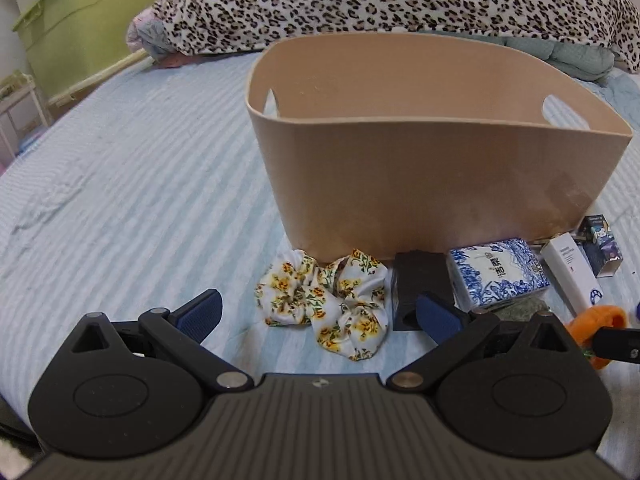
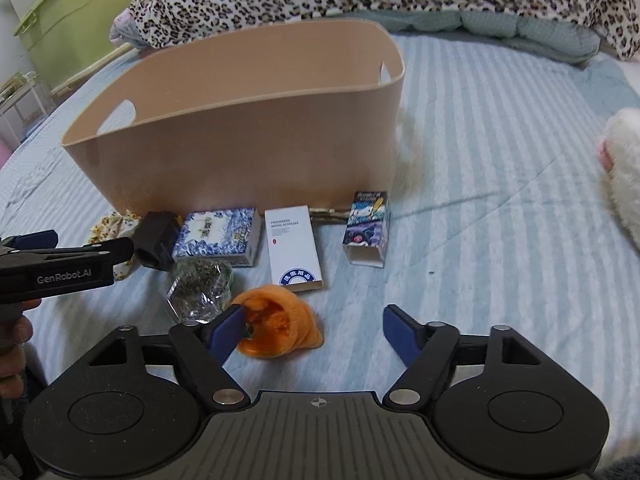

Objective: Organize objects
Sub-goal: 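Grasp the floral scrunchie with the left tool while the right tool grasps the orange pouch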

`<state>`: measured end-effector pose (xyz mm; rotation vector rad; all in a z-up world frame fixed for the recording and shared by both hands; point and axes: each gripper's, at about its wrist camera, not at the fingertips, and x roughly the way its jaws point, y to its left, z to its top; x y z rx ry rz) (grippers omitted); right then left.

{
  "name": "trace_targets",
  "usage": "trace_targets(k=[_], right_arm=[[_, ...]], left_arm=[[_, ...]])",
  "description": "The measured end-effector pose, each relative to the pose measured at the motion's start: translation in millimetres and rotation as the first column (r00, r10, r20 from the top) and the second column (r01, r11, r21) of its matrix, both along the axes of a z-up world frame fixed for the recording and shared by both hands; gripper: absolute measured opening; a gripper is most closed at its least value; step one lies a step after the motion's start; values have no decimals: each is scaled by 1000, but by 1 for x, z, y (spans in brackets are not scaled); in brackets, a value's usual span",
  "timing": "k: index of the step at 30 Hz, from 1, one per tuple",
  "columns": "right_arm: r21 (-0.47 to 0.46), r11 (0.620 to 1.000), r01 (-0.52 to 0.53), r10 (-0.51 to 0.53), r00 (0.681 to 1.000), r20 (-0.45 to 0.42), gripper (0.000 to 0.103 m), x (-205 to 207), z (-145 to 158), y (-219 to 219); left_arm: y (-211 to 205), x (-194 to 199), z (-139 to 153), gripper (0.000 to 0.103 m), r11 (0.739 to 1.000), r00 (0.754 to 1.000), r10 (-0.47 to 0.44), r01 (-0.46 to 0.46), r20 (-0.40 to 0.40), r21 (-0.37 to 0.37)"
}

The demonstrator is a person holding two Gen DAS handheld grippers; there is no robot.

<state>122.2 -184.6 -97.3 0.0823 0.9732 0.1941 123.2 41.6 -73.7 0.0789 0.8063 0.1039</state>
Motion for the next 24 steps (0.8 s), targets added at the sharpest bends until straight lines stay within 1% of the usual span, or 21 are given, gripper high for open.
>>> trace_targets(k=[2,4,5,6,7,8,9,10,12,14,16,17,18,20,24], right_arm=[[9,1000,-7,7,1000,-14,69,4,-6,1],[19,1000,-17,17,1000,-26,61,6,-10,2],[25,999,-21,22,999,-28,58,7,-12,3],[28,999,-25,25,999,-29,53,7,-13,4],[30,999,-29,30,999,-29,47,8,-13,4],[35,999,-35,36,999,-28,44,7,-14,5],[39,999,-39,40,999,-28,36,7,-14,5],[39,998,-40,41,999,-30,29,7,-15,6],[39,998,-43,45,998,-33,24,7,-16,5],[46,998,-45,46,998,-31,20,4,-15,5],[51,998,-47,49,998,-29,14,3,-14,5],[52,998,-45,47,998,-29,12,2,-13,5],[55,997,-45,47,998,-29,11,2,-13,4],[60,997,-44,46,999,-28,10,1,-11,2],[62,997,-39,39,999,-1,9,-5,-3,-4]], left_arm=[[1,1,-1,103,1000,1000,-5,5,-2,-19],[2,1,-1,102,1000,1000,-9,9,-6,-20],[4,0,-2,100,1000,1000,-8,8,-14,-26],[6,0,-1,90,999,1000,-8,7,-23,-42],[7,0,-2,77,999,999,-2,0,-42,-46],[8,2,-5,72,1000,998,7,-9,-67,-30],[9,5,-9,70,1000,996,14,-16,-87,-16],[11,7,-12,70,999,995,20,-22,-101,-24],[15,8,-13,68,997,994,27,-34,-110,-68],[17,9,-13,58,996,994,20,-29,-105,-87],[19,8,-12,35,994,995,8,-20,-104,-107],[19,7,-11,29,993,995,0,-11,-100,-114],[18,6,-10,20,993,995,-7,-5,-97,-118],[18,3,-7,10,991,996,-21,9,-89,-130],[17,-7,3,8,988,996,-44,32,-79,-154]])
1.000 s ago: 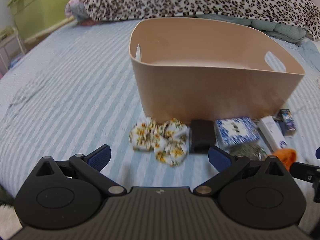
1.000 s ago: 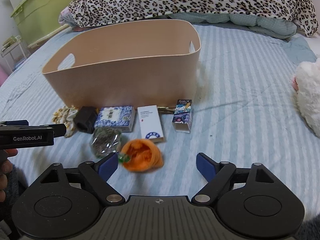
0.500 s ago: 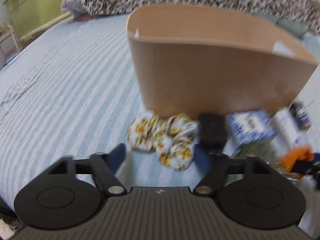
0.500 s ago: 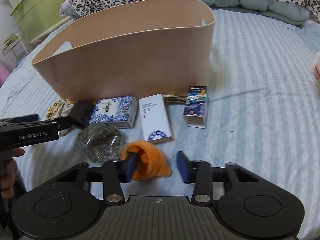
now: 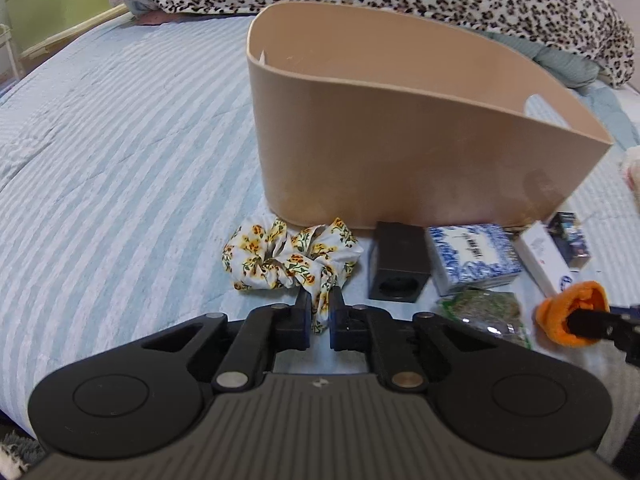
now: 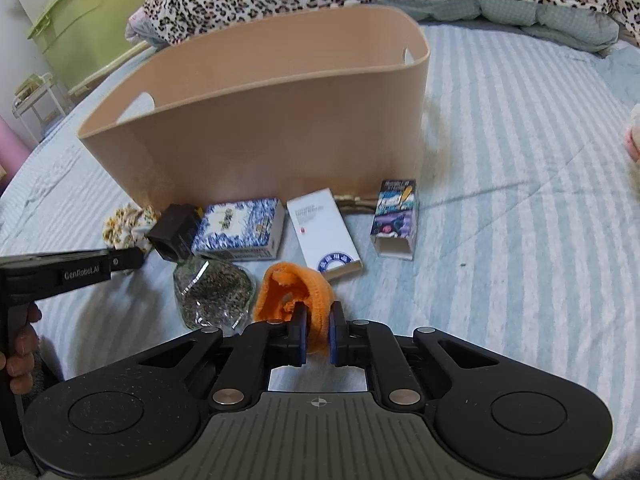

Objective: Organize objects
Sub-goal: 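Grasp the floral scrunchie with the left tool while the right tool grasps the orange pouch, then carry scrunchie and orange pouch over the basket and open both tools to drop them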

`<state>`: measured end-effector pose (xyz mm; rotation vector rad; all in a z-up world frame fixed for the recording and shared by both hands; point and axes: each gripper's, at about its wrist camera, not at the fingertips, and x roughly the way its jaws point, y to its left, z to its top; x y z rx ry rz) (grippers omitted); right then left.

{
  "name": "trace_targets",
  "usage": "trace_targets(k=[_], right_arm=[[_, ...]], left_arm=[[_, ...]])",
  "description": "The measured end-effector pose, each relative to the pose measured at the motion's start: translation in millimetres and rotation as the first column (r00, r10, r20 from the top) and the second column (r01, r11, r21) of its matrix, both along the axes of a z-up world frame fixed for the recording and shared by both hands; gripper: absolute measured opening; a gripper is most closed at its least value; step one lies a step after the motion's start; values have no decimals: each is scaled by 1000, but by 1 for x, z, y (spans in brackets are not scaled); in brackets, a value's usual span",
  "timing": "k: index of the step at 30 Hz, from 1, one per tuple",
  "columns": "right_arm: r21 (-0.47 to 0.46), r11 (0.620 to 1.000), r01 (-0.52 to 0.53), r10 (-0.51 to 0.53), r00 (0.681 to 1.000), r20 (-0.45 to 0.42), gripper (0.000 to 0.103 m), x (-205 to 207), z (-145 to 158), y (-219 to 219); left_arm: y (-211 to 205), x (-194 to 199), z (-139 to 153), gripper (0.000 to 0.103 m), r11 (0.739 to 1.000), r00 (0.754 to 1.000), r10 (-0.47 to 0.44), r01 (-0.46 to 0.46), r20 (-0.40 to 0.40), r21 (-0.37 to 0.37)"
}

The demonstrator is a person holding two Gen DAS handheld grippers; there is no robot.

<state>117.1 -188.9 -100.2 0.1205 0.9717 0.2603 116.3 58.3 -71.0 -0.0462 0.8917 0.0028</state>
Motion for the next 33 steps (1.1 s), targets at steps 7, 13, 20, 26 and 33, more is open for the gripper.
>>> trace_targets(k=[7,13,20,26,33], right_arm=[[48,998,43,-46,997,67,9,-7,30,-17],[79,995,63,-76,982,174,9,-9,70,-29],[104,993,59,-85,960,266,9,21,110,-35],[117,990,80,-109,958,265,9,71,121,-31],[67,994,82,-95,974,206,10,117,107,-18]], left_arm=[[-3,-31,42,7,1000,995,0,1,96,-15],[3,-39,93,7,999,981,25,-18,193,-40],[-13,-16,131,7,1000,955,-19,20,297,-1],[-27,35,128,7,999,961,-35,28,276,30],[-40,85,93,7,996,984,-46,32,174,87]])
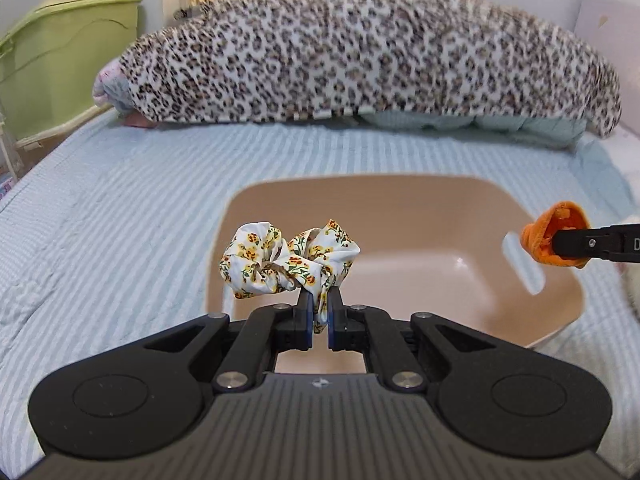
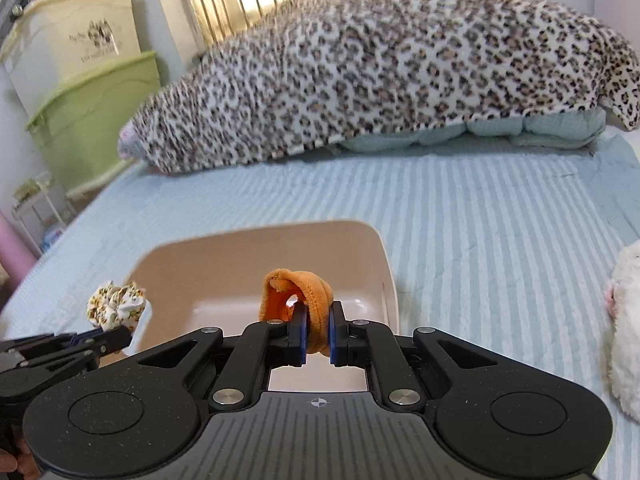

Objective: Organize objects
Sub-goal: 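Carry scrunchie and orange pouch over the basket and open both tools to drop them, then grasp the small black box with the left tool while the right tool grasps the cartoon box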

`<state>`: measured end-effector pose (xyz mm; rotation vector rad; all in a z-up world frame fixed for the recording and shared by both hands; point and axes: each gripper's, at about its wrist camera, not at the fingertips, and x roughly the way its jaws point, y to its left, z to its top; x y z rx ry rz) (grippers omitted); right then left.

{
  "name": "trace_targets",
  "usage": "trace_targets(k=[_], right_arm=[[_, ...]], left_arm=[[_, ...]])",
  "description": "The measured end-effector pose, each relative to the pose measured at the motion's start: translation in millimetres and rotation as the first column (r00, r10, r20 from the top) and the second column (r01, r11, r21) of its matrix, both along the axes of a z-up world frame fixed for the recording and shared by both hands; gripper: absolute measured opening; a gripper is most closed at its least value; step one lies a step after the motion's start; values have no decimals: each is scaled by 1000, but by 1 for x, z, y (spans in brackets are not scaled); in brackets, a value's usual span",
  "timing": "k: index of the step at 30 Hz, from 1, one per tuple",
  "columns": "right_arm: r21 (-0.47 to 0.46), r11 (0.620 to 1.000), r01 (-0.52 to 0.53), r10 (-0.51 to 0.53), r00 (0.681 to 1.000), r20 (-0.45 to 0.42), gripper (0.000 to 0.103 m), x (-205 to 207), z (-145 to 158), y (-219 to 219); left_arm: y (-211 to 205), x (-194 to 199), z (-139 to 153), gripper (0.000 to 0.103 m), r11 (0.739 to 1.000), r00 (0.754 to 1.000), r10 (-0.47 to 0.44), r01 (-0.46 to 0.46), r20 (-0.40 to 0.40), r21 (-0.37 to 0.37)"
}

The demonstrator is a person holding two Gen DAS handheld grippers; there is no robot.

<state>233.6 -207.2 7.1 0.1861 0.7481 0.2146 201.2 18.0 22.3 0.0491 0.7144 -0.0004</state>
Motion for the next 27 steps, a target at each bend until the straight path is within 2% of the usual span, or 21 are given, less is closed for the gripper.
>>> trace_targets(k=[5,8,9,10,11,13,15,18,21,23,27], right_arm=[[-46,999,-26,22,996,-83,10,21,-27,12],[-86,995,-50,40,992,-117,15,23,-36,19],[-96,994,-54,42,992,-123,20,23,-37,19],[-102,993,-57,44,991,-124,34,20,-37,20],[-104,993,-60,47,991,-123,38,19,-35,19],[-93,994,-64,52,992,-119,59,15,-31,17],[-90,994,-58,47,992,-115,69,8,-25,15],[-94,993,-68,58,993,-105,80,-5,-14,11],[-113,990,-79,67,992,-104,99,-16,-3,10],[-119,989,-82,72,993,-91,103,-24,4,7],[-145,986,-79,67,994,-86,103,-42,11,2]], left_arm=[[-4,16,-22,8,999,997,2,1,-81,36],[-3,15,-27,14,1000,995,-2,3,-105,17],[-3,14,-26,17,1000,994,-5,6,-107,13],[-3,12,-25,28,1000,994,-4,6,-110,14],[-2,9,-23,36,1000,993,1,0,-114,13],[-1,2,-15,65,1000,994,15,-15,-104,7],[0,-8,-5,75,1000,998,15,-15,-65,7],[-1,-19,6,80,999,999,5,-3,-39,33],[3,-32,14,85,1000,999,2,-1,-32,23],[5,-41,18,87,1000,1000,3,-3,-30,12],[8,-59,19,88,1000,999,-10,11,-46,21]])
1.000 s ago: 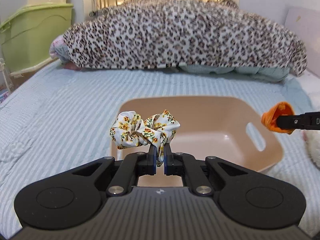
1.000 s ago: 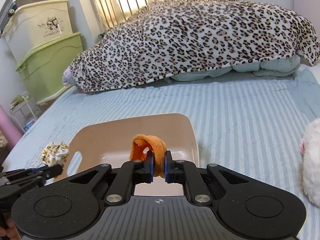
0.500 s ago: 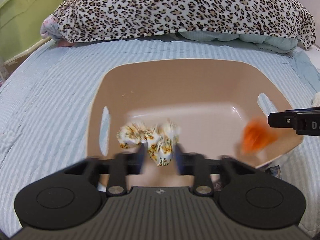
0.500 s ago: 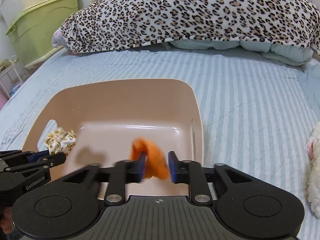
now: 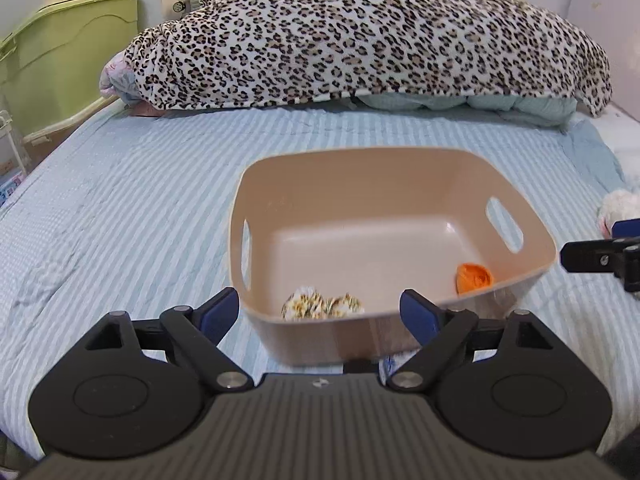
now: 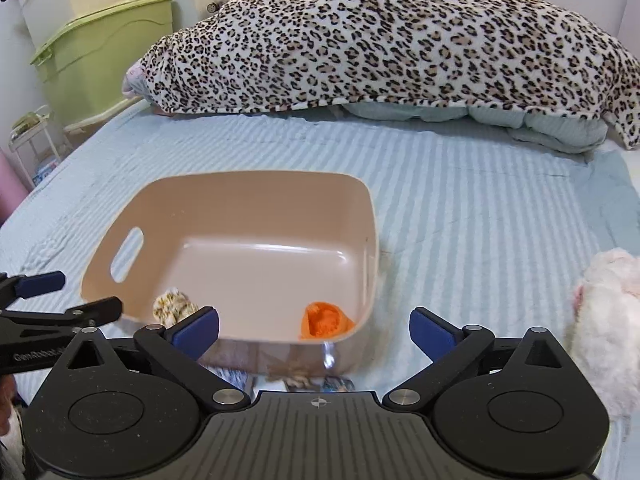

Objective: Organize objects
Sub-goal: 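Grasp the small black box with the left tool while the right tool grasps the cartoon box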

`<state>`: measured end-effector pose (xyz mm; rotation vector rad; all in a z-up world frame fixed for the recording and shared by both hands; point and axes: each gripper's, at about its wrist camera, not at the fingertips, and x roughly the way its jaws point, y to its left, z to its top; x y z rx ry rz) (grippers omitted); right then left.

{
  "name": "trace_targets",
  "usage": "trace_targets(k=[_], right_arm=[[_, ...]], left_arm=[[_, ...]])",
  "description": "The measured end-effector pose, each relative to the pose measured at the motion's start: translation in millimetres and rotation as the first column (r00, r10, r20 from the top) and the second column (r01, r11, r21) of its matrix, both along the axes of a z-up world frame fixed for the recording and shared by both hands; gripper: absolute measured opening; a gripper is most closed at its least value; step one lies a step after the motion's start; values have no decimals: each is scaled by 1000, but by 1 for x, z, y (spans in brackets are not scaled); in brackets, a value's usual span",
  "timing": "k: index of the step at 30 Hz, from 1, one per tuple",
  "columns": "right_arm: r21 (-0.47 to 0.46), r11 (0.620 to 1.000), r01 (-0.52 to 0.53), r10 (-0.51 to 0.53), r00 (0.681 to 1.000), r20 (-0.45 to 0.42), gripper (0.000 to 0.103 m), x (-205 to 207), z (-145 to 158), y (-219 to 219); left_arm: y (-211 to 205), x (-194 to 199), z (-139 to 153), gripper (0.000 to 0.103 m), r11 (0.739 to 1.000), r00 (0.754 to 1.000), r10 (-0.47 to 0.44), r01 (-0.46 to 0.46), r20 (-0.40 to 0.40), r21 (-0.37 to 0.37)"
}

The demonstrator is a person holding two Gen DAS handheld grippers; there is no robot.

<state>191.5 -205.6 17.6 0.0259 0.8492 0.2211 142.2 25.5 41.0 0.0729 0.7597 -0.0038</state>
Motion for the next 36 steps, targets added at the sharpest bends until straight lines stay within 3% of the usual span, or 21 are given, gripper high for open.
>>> trace_targets(k=[7,14,22,31,33,36], right_arm=[[-48,999,6,-9,999,-52,103,-23,-15,-11],[-71,997,20,-30,990,-140,103,-30,-49,-20],[-87,996,37,-51,985,-163,103,-21,-85,-23],[-82,996,36,-49,986,-160,101,-7,-112,-17],[-77,996,37,-49,986,-160,97,-3,-116,-15],[-62,997,39,-49,984,-171,90,3,-124,-12]], left_arm=[[7,-23,-11,88,1000,999,6,-7,-53,-20],[5,-27,-42,88,1000,990,-12,9,-140,-22],[0,-11,-72,88,1000,982,-13,11,-190,-11],[7,12,-93,88,995,976,0,-22,-219,-96],[8,17,-97,87,995,974,7,-29,-227,-94],[11,22,-102,76,993,970,6,-35,-244,-114]])
